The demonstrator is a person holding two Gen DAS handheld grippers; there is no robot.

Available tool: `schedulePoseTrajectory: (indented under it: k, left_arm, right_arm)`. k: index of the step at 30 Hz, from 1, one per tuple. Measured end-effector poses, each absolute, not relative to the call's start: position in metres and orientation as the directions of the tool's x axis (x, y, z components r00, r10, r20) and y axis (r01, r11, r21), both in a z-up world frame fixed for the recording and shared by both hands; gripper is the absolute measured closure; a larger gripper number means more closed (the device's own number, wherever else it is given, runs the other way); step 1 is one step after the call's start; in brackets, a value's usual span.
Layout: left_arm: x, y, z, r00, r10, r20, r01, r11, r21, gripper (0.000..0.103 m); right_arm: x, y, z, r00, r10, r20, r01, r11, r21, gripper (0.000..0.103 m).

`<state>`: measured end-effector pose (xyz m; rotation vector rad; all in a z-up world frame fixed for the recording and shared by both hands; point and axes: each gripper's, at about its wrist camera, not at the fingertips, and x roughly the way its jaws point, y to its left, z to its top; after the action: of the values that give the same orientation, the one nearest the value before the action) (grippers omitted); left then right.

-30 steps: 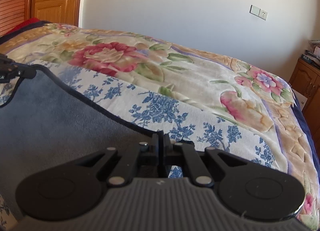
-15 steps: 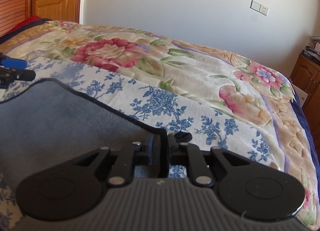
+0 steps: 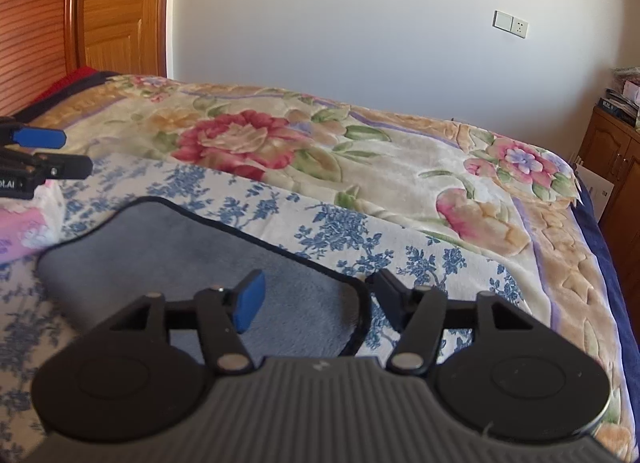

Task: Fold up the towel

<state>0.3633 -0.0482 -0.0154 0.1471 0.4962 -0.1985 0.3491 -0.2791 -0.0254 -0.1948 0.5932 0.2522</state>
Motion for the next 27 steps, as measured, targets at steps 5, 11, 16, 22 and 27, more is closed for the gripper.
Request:
schedulePoseTrajectory:
  k: [5, 11, 16, 22, 27]
  left_arm:
    - [0.344, -0.051, 0.003, 0.864, -0.159, -0.477, 0.232, 0.968, 0.098, 0.02]
    - [0.321, -0.054, 0.026, 0.875, -0.165, -0.455, 0.234, 0.967, 0.098, 0.01]
    - [0.299, -0.056, 0.043, 0.892, -0.167, -0.42, 0.23, 0.968, 0.104, 0.0]
    - [0.28, -0.057, 0.057, 0.894, -0.178, -0.411, 0.24, 0.965, 0.105, 0.0]
    - [0.266, -0.058, 0.063, 0.895, -0.174, -0.411, 0.241, 0.963, 0.119, 0.0]
  right_arm:
    - [0.33, -0.275, -0.009, 0.811, 0.186, -0.555, -0.288, 0.952, -0.102, 0.018]
    - [0.308, -0.274, 0.015, 0.829, 0.203, -0.522, -0.279, 0.958, -0.071, 0.005]
    - [0.29, -0.273, 0.029, 0.841, 0.208, -0.499, -0.264, 0.963, -0.043, 0.004]
    - [0.277, -0.268, 0.044, 0.855, 0.215, -0.471, -0.266, 0.963, -0.044, 0.0]
    - [0.267, -0.263, 0.054, 0.859, 0.215, -0.464, -0.269, 0.962, -0.052, 0.0]
